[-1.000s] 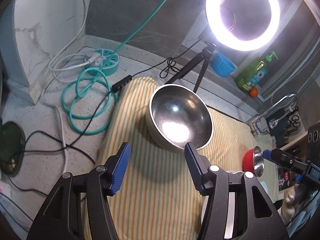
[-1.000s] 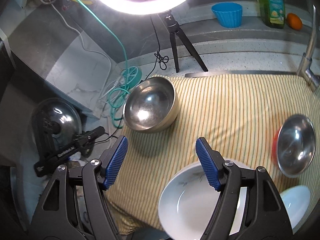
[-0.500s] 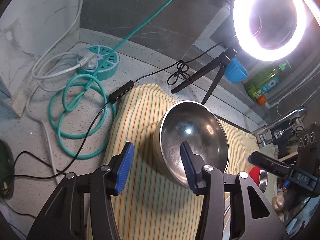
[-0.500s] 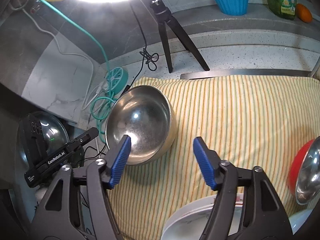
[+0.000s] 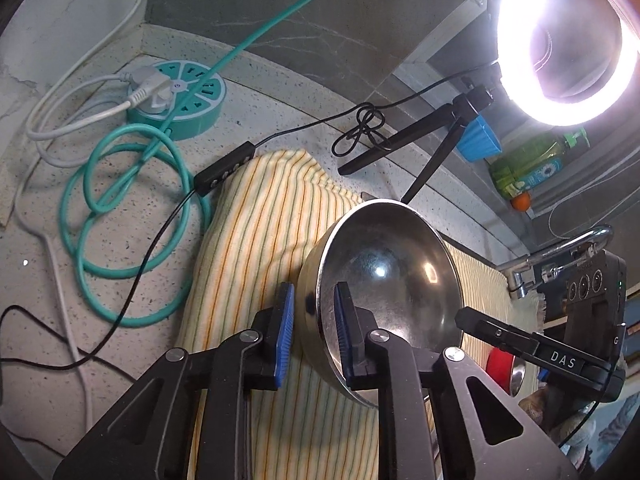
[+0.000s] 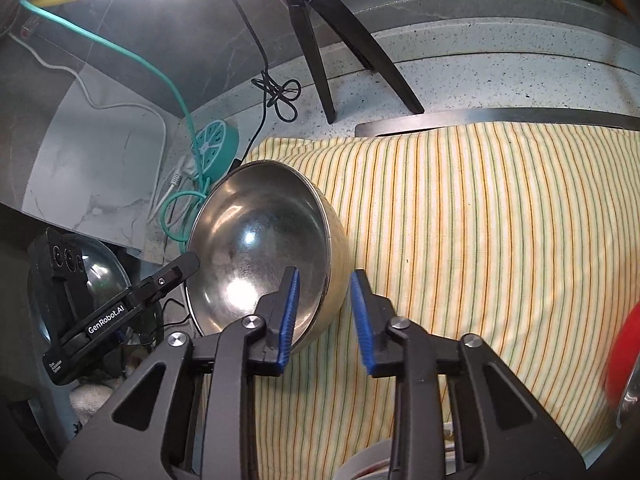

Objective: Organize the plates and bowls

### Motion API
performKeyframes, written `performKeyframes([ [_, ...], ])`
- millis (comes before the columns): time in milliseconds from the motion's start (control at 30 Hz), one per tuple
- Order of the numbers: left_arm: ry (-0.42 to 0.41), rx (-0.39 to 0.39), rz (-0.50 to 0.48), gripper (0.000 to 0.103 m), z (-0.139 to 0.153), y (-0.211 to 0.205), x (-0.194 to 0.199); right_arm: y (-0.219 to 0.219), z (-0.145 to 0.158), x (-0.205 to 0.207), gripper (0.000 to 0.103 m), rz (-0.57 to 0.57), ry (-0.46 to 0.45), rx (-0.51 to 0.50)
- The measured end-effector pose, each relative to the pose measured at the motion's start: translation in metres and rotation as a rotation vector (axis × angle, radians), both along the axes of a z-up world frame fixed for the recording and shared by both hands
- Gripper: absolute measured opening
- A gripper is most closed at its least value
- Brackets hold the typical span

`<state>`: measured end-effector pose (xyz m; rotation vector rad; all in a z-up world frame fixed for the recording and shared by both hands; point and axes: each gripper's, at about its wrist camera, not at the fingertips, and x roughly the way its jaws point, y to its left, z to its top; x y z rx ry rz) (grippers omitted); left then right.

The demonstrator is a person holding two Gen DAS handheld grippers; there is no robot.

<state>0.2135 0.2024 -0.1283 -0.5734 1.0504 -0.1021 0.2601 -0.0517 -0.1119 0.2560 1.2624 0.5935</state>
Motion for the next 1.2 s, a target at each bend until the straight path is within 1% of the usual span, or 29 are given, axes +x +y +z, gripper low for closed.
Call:
performKeyframes([
  [67, 0.004, 0.001, -0.009, 0.014, -0.002, -0.002, 0.001, 0.004, -0.003, 0.003, 0.018, 0.005, -0.002, -0.014],
  [133, 0.004, 0.003, -0.008, 0.014, -0.003, -0.002, 0.002, 0.006, -0.006, 0.003, 0.015, 0.009, 0.000, -0.022],
  [233, 0.005, -0.002, -0.009, 0.014, -0.004, -0.002, 0.003, 0.008, -0.007, 0.004, 0.013, 0.009, -0.006, -0.034],
  [367, 0.004, 0.012, -0.010, 0.014, -0.003, -0.004, 0.003, 0.010, -0.006, 0.003, 0.013, 0.012, -0.008, -0.044],
  [500, -0.006, 0.016, -0.004, 0.014, 0.002, -0.003, -0.003, 0.011, -0.005, -0.003, 0.013, 0.026, -0.005, -0.046],
  [667, -0.023, 0.027, -0.006, 0.014, 0.011, -0.001, -0.018, 0.010, 0.000, -0.015, 0.013, 0.039, -0.001, -0.028],
  [867, -0.042, 0.030, -0.001, 0.014, 0.022, 0.002, -0.042, 0.007, 0.015, -0.042, 0.013, 0.072, -0.011, 0.002],
  [1033, -0.055, 0.041, 0.004, 0.014, 0.028, -0.001, -0.065, 0.004, 0.021, -0.065, 0.013, 0.091, -0.009, 0.009],
  [1200, -0.060, 0.027, 0.012, 0.014, 0.030, -0.001, -0.090, 0.000, 0.023, -0.089, 0.013, 0.110, -0.010, 0.013],
])
